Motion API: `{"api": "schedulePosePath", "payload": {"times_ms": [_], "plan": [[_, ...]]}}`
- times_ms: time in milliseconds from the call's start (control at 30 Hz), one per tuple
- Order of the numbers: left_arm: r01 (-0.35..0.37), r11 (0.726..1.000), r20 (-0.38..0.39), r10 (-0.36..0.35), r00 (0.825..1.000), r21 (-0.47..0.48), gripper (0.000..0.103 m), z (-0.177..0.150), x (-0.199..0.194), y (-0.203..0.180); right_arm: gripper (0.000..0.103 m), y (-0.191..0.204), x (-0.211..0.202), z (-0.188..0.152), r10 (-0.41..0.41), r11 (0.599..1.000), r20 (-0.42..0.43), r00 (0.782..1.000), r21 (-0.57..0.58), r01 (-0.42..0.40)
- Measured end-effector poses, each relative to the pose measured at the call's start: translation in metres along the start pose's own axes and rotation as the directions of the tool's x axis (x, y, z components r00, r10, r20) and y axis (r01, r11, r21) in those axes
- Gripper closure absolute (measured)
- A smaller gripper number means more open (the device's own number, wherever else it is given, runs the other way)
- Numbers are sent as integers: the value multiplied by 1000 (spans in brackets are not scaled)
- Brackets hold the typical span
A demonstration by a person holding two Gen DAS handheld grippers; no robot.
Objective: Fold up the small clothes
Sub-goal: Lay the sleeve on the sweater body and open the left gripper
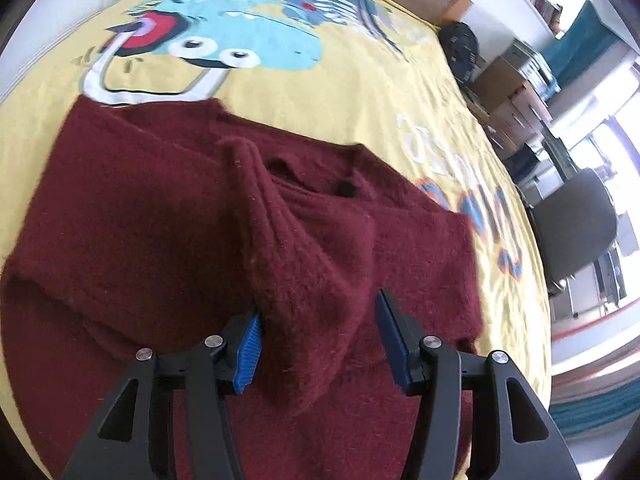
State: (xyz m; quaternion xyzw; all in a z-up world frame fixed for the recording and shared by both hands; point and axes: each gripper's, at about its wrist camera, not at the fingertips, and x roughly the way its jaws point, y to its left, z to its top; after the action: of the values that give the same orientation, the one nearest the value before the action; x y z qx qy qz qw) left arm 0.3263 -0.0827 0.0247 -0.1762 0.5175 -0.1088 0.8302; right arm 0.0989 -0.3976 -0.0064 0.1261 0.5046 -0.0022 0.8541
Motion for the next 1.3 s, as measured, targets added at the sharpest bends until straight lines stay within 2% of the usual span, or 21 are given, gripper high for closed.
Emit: {"api": "schedulePosePath", "payload": {"times_ms": [133, 333, 400, 667, 767, 833, 933, 1000, 1100, 1167, 1300], "plan": [[62, 994, -71, -56, 996, 94, 56, -14, 12, -27, 54, -3, 2, 0, 6, 1000, 0, 1000, 11, -6], [103, 984, -132, -84, 988, 145, 55, -27, 20, -44, 54, -5, 0, 1, 13, 1000, 10, 1000, 14, -13], [121, 978, -154, -94, 984, 173, 52, -30, 20, -49, 54, -6, 0, 1, 15, 1000, 12, 1000, 19, -15], [159, 963, -166, -124, 978, 218, 50, -34, 17, -70, 54, -9, 0, -1, 16, 999, 12, 1000, 29, -16], [104, 965, -116, -77, 990, 241, 50, -33, 14, -70, 54, -10, -2, 0, 14, 999, 16, 1000, 35, -15], [-3, 964, -61, 20, 998, 266, 47, -33, 16, -63, 54, -10, -2, 1, 14, 999, 19, 1000, 37, -14], [-144, 948, -30, 159, 987, 285, 47, -38, 31, -51, 54, -9, -3, 3, 13, 999, 21, 1000, 33, -14], [-195, 937, -34, 214, 976, 290, 47, -46, 43, -43, 54, -9, -3, 3, 11, 999, 19, 1000, 30, -12], [-194, 938, -73, 223, 972, 287, 47, -62, 55, -33, 54, -8, -2, 3, 10, 1000, 15, 1000, 27, -10], [-149, 946, -104, 186, 977, 287, 47, -71, 59, -32, 54, -8, 0, 2, 11, 1000, 13, 1000, 28, -11], [-90, 962, -72, 112, 991, 259, 47, -68, 41, -31, 54, -8, 5, 2, 12, 1000, 3, 1000, 29, -12]]}}
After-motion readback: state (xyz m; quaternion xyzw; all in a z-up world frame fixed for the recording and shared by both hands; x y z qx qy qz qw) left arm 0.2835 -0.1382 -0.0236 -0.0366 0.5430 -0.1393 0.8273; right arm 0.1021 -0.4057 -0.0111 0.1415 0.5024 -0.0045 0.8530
